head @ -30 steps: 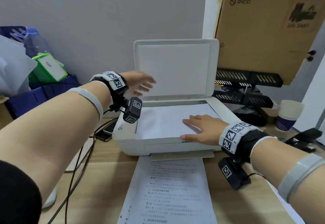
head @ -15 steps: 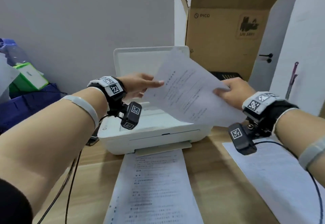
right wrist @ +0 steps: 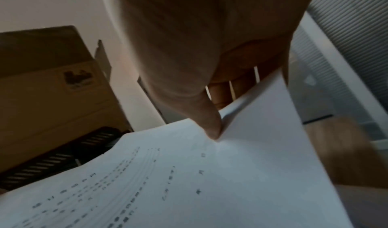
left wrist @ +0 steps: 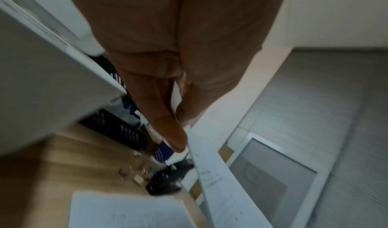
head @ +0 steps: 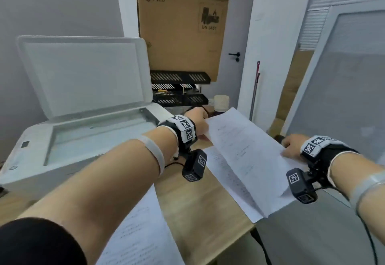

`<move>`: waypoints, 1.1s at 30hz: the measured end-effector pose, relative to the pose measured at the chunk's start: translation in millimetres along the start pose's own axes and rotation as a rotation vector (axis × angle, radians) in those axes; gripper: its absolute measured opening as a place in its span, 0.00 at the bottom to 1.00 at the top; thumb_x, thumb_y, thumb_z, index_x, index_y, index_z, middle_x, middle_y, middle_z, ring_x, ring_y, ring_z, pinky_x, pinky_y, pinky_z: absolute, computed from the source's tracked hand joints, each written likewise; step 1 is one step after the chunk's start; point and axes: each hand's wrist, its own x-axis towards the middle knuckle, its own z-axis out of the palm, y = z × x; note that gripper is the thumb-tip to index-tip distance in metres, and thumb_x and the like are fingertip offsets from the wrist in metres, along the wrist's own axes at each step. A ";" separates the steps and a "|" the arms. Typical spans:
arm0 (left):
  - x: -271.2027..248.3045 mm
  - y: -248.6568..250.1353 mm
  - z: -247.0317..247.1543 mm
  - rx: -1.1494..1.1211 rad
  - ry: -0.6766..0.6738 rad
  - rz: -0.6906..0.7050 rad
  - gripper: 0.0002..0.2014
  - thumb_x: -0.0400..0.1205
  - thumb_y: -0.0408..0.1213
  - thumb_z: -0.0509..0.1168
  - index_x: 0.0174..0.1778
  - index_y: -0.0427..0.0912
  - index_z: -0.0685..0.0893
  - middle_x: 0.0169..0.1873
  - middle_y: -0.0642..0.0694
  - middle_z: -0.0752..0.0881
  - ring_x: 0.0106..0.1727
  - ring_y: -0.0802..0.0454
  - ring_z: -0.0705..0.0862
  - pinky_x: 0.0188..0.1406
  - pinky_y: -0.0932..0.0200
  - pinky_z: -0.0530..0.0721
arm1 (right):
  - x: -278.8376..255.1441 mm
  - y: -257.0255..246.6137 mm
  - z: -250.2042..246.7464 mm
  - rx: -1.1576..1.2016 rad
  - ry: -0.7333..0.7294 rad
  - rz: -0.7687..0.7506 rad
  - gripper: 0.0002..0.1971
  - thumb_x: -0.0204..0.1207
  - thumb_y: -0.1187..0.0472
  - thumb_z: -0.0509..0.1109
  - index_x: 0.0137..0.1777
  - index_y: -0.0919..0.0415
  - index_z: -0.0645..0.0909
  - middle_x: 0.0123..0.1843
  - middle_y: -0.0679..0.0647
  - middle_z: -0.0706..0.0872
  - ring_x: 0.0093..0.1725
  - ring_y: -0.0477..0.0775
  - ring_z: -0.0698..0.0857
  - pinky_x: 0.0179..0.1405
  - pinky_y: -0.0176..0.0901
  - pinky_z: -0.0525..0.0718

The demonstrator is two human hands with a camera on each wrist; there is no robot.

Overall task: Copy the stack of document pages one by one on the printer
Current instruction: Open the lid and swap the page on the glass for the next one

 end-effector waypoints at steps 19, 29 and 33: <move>-67.8 -105.7 -3.2 -0.168 -0.203 -0.148 0.08 0.82 0.36 0.70 0.56 0.45 0.87 0.54 0.43 0.90 0.51 0.51 0.87 0.45 0.58 0.84 | -59.9 -177.3 66.7 0.631 -0.231 -0.397 0.09 0.79 0.55 0.72 0.51 0.61 0.82 0.43 0.56 0.91 0.40 0.56 0.91 0.36 0.47 0.88; -180.6 -197.7 -68.8 -0.109 0.008 -0.378 0.06 0.84 0.44 0.68 0.54 0.54 0.87 0.50 0.53 0.91 0.54 0.55 0.89 0.53 0.56 0.82 | -85.0 -284.0 95.1 0.273 -0.322 -0.586 0.24 0.68 0.37 0.79 0.32 0.59 0.78 0.32 0.52 0.88 0.33 0.53 0.84 0.36 0.43 0.81; -207.9 -215.0 -74.2 -0.159 0.039 -0.406 0.08 0.83 0.45 0.68 0.56 0.59 0.86 0.58 0.53 0.88 0.61 0.52 0.85 0.67 0.49 0.81 | -81.3 -296.2 100.5 0.244 -0.249 -0.585 0.23 0.68 0.44 0.81 0.27 0.56 0.73 0.27 0.50 0.77 0.30 0.51 0.76 0.30 0.40 0.72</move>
